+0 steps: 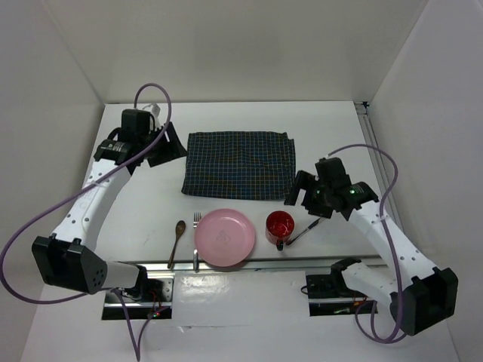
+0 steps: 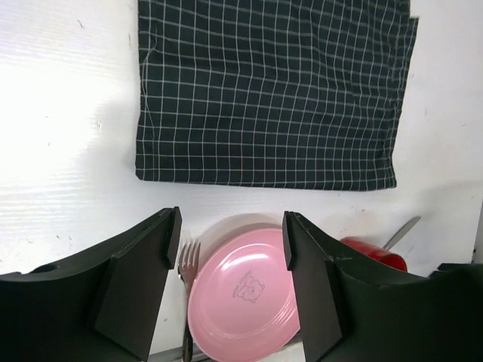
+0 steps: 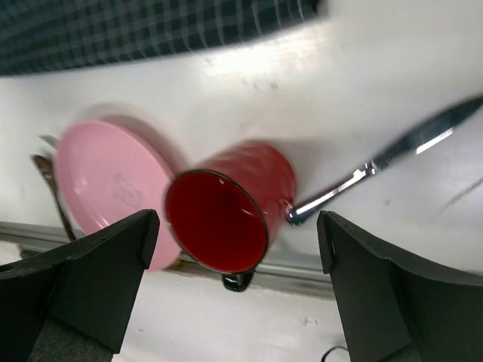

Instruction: Set the dinner table for one person

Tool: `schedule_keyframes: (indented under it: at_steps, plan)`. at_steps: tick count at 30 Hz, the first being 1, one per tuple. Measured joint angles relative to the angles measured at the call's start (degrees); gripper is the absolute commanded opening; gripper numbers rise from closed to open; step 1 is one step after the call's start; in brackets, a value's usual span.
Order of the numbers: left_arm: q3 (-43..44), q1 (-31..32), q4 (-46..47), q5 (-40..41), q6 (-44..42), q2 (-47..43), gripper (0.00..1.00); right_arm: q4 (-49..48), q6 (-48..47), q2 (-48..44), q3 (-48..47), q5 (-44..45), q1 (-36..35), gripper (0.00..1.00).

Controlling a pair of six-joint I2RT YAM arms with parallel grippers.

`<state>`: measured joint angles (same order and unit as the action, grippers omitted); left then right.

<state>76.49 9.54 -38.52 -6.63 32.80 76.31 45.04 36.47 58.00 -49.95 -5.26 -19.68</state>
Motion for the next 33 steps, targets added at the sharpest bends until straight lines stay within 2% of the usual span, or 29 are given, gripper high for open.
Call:
schedule_keyframes:
  at_steps: [8,11,16,17,20,21,23,29,33]
  plan:
    - [-3.17,1.81,-0.42,-1.18,-1.33,1.14,0.73,1.77,5.46,1.25,6.62,0.28,-6.38,0.89]
    - [-3.21,2.03,-0.44,-1.14,-1.51,1.14,0.73,0.0,6.93,3.26,8.28,0.33,-7.48,0.78]
    - [-3.21,2.03,-0.46,-1.11,-1.9,1.14,0.72,-2.05,9.94,7.04,10.1,1.92,-9.81,0.56]
    - [-3.21,2.03,-0.46,-1.11,-2.4,1.14,0.72,-2.25,10.54,7.21,10.14,2.32,-10.1,0.45]
    - [-3.21,2.03,-0.44,-1.11,-2.69,1.14,0.72,-2.6,11.98,7.21,10.1,4.09,-10.69,0.24]
    - [-3.21,2.03,-0.46,-1.11,-2.73,1.14,0.72,-2.25,12.13,7.21,9.86,4.83,-10.73,0.11]
    - [-3.21,2.03,-0.44,-1.14,-2.75,1.16,0.72,-1.68,13.0,7.13,9.55,7.04,-10.84,0.0]
    - [-3.21,2.03,-0.44,-2.45,-2.82,1.79,0.72,5.29,11.58,8.15,-2.05,13.62,-10.86,0.0]
    - [-3.32,2.4,-0.2,-3.87,-2.82,1.95,0.72,7.13,5.77,18.23,-18.49,15.63,-8.37,0.0]
